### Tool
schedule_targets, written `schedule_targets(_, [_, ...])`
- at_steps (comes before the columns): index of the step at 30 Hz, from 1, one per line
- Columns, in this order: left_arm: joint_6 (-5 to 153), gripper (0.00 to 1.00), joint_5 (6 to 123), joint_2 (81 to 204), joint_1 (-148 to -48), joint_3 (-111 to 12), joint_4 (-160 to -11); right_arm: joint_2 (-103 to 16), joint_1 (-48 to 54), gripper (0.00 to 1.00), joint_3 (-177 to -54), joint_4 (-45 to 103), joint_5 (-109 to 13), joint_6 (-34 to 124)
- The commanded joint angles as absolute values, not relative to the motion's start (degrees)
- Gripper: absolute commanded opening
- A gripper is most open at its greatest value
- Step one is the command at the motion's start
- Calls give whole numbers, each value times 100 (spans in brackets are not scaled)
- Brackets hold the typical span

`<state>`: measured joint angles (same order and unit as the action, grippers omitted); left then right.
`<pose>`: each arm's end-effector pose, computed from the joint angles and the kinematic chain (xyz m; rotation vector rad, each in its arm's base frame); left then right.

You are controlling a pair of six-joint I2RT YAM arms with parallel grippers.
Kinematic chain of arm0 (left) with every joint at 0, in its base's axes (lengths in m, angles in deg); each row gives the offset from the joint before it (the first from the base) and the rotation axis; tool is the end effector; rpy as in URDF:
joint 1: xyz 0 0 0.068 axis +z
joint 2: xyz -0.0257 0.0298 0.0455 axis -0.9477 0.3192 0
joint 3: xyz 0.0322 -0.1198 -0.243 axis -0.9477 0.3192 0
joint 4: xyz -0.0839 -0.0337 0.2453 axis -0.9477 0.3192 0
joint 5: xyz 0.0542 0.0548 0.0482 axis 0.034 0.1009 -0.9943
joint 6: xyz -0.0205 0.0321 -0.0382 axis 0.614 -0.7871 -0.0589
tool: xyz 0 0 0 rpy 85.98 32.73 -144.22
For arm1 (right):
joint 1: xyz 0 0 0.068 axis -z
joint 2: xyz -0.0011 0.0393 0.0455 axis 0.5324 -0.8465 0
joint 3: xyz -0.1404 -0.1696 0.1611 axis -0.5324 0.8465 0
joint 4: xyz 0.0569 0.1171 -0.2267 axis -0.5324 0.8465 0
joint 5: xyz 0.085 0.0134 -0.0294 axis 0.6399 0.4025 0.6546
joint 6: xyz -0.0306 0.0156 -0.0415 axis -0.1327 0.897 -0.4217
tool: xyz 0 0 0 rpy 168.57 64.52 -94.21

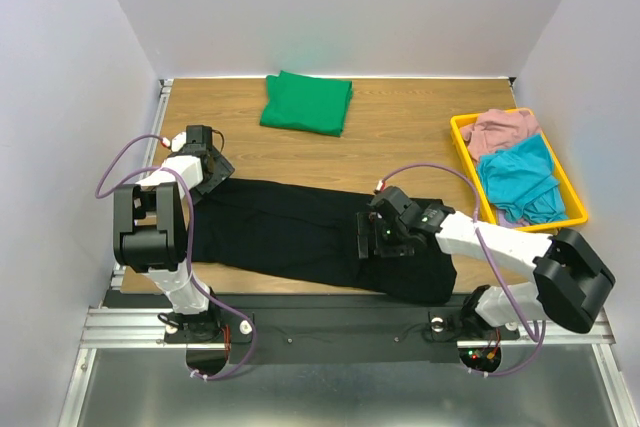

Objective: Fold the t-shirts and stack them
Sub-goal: Fold the tshirt

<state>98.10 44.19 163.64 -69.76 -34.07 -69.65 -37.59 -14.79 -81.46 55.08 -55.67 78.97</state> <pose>0.3411 0.0172 0.1770 -0.8771 2.3192 0.0160 0.1661 0.1782 0.1867 -0.1544 2.7233 0.5073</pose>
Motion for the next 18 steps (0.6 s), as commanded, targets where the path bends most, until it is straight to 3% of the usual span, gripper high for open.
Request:
schedule_targets(1, [9746,98,4341,16137,-6919,-3308,-6821,-3806,-1512,100,-8016,5135,-4953,8023])
schedule_targets(5, [9746,98,4350,16172,-6919,-3317,-6821,-3938,-1555,100,-8024,4459,-4372,7865])
schedule_targets(18, [9764,98,4367,16207,-6919,-3335,-6812,-4606,-2135,100,-8718,4097,-4106,7601])
